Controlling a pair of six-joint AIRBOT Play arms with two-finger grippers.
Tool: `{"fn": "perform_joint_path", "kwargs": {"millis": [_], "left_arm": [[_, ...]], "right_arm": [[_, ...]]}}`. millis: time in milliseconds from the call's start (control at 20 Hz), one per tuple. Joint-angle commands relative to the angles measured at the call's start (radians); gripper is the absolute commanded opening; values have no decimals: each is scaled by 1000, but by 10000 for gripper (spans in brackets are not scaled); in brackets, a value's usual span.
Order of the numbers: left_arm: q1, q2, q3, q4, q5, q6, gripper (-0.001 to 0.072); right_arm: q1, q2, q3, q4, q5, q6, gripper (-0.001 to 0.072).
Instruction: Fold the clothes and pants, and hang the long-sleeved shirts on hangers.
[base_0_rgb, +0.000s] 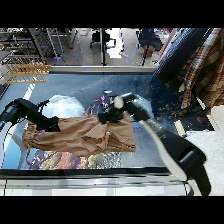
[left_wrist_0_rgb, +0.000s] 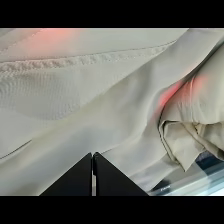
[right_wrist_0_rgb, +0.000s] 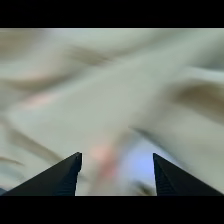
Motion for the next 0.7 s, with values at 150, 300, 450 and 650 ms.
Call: {"fn": "perform_joint_path", "kwargs": {"millis": [150,300,450,650], "left_arm": [[3,1,1,0,43,27,84],[3,1,1,-1,44,27,186],[2,1,1,-1,48,31,195],[3,22,1,-1,46,50,192]], "right_arm": [[-386,171,-254,155,189,-218,498],[-509,165,-444,330,90,-381,501],[-575,97,-530,510,-10,-580,549],[-586,-23,-529,649,-17,-755,579]]}}
